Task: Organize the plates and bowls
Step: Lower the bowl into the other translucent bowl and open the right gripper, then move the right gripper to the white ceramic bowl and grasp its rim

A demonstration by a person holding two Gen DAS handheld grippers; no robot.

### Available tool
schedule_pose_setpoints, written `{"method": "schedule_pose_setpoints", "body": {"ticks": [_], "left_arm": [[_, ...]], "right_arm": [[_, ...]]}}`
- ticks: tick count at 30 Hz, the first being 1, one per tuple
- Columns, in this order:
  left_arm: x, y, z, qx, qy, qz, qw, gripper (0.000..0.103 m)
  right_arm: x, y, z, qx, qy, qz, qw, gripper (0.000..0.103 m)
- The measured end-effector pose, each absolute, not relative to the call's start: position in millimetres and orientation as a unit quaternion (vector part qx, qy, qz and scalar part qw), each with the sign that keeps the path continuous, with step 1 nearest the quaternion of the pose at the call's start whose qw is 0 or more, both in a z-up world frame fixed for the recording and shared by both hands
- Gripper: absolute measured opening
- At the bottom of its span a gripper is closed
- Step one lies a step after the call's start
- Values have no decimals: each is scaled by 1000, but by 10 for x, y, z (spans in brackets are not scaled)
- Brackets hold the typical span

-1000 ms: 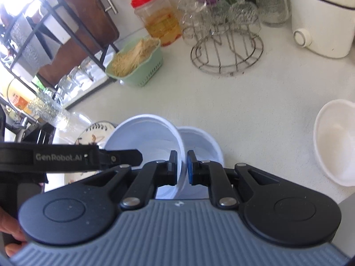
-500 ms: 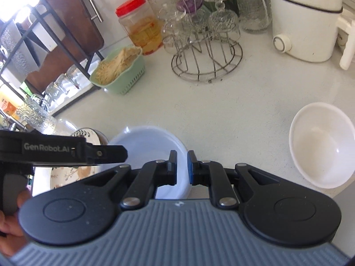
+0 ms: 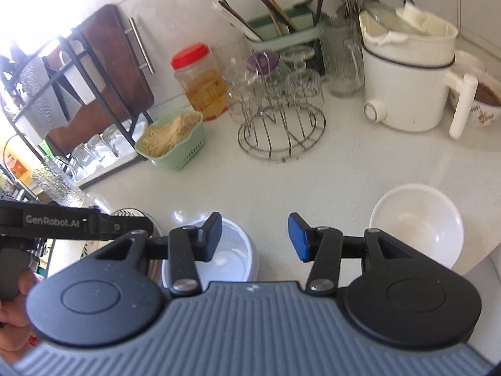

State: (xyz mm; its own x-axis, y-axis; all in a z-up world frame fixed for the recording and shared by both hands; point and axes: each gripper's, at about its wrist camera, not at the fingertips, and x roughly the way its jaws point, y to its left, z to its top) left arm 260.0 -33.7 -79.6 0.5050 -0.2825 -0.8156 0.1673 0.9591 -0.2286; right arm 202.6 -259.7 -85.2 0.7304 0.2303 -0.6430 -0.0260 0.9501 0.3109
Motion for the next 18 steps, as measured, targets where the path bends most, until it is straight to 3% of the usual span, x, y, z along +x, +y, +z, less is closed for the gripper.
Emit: {"method": "schedule_pose_setpoints", "body": {"ticks": [12,15,18], "left_arm": [[2269,-707,-434,-2,395,-172,903,76],[2214,-812,-419,7,388,-180,904,84],[2166,-868,-412,6,379,-183,907,85]], "right_arm": [[1596,-2725,-529,118,287,50,949,50],[1508,-2784,-489,115,278,40,953,50],[1449,-2880,-478,125,273,24,954,50]]}}
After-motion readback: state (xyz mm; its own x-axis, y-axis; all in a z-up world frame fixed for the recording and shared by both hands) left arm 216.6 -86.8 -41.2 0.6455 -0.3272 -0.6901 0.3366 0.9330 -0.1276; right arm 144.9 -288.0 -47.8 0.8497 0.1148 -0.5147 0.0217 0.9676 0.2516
